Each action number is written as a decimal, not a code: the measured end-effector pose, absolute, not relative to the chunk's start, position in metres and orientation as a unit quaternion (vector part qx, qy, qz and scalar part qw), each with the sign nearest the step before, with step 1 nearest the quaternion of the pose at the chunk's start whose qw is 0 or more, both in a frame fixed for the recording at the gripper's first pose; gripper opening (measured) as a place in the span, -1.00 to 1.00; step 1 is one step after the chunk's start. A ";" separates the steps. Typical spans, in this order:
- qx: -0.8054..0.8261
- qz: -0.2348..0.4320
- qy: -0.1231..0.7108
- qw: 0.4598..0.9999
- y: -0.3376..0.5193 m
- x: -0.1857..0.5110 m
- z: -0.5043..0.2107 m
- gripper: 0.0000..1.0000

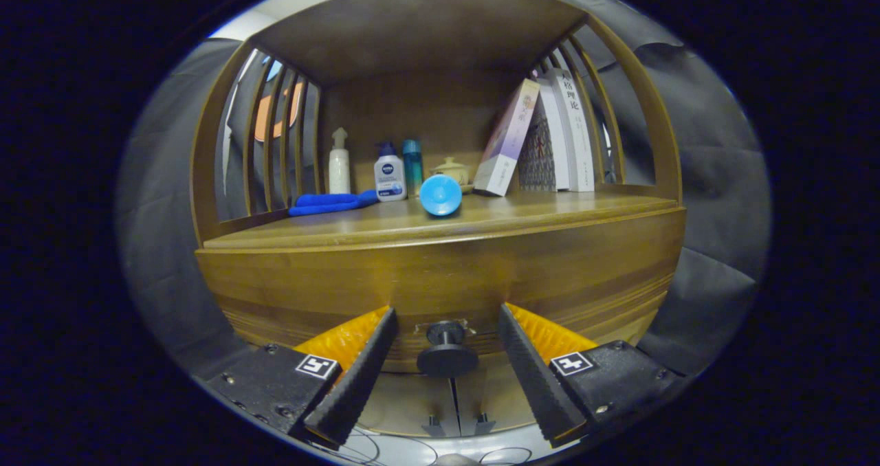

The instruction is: Pull open the drawer, take out the items inside it, and place them on the countertop above the cabinet.

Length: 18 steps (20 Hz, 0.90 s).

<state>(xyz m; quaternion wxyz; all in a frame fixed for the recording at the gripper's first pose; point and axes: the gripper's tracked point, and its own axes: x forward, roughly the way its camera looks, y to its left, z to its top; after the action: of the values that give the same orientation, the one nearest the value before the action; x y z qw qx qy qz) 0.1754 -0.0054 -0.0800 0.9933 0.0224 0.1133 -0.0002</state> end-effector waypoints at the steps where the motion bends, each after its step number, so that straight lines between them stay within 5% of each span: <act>1: 0.025 0.001 0.118 0.993 -0.007 0.167 -0.079 0.97; 12: 0.013 0.042 0.025 0.999 -0.001 -0.027 0.009 0.97; 18: 0.027 0.026 0.006 0.999 -0.013 -0.061 0.029 0.98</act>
<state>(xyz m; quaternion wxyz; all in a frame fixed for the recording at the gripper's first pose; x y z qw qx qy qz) -0.0611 -0.0126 0.0289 0.9993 0.0273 0.0064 0.0261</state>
